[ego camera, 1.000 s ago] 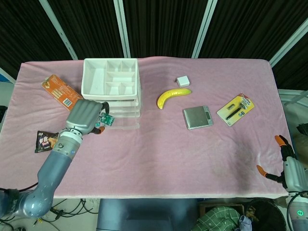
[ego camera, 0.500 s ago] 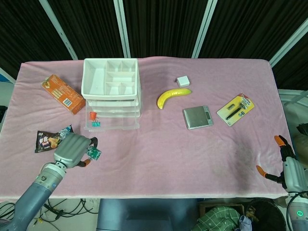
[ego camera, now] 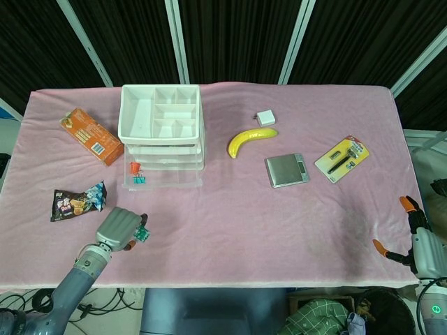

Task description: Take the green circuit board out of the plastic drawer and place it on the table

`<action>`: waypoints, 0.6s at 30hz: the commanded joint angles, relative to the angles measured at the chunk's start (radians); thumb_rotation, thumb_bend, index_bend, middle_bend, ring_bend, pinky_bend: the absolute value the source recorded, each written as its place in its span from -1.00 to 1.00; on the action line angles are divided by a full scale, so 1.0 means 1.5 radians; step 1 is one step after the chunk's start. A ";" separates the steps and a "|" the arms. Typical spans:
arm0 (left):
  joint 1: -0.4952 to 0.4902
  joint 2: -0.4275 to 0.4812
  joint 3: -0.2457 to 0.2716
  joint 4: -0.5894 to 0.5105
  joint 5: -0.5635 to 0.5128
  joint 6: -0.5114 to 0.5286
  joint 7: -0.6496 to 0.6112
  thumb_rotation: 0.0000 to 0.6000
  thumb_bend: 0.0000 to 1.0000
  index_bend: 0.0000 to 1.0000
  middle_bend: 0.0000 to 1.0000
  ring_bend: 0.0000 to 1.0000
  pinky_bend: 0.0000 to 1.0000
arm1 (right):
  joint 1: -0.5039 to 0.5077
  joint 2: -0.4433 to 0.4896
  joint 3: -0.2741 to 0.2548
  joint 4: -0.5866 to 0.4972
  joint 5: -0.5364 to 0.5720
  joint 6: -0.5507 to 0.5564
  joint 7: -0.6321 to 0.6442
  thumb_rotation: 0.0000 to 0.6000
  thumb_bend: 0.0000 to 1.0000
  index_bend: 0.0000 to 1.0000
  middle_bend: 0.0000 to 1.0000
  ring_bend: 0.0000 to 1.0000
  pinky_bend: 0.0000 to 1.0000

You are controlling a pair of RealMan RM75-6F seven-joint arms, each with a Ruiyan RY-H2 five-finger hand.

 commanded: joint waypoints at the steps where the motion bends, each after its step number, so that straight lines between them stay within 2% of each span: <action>1: 0.004 -0.036 -0.006 0.036 -0.017 0.001 0.009 1.00 -0.34 0.05 1.00 1.00 1.00 | 0.000 0.000 0.000 0.000 0.000 0.000 0.000 1.00 -0.75 -1.00 -1.00 -1.00 -0.75; 7: 0.001 -0.067 -0.014 0.065 -0.042 -0.002 0.026 1.00 -0.38 0.03 1.00 1.00 1.00 | 0.000 0.000 0.000 -0.001 0.000 0.000 0.000 1.00 -0.75 -1.00 -1.00 -1.00 -0.75; 10: 0.000 -0.071 -0.015 0.071 -0.055 -0.002 0.035 1.00 -0.50 0.00 1.00 1.00 1.00 | 0.000 0.000 0.000 -0.002 -0.001 0.000 0.000 1.00 -0.75 -1.00 -1.00 -1.00 -0.75; 13: 0.000 -0.072 -0.015 0.073 -0.069 -0.001 0.043 1.00 -0.65 -0.10 1.00 1.00 1.00 | -0.001 0.000 0.000 -0.002 -0.001 0.001 0.001 1.00 -0.75 -1.00 -1.00 -1.00 -0.75; 18: 0.003 -0.065 -0.019 0.068 -0.073 0.003 0.038 1.00 -0.76 -0.28 1.00 1.00 1.00 | -0.001 0.000 0.000 -0.002 -0.003 0.002 0.001 1.00 -0.75 -1.00 -1.00 -1.00 -0.75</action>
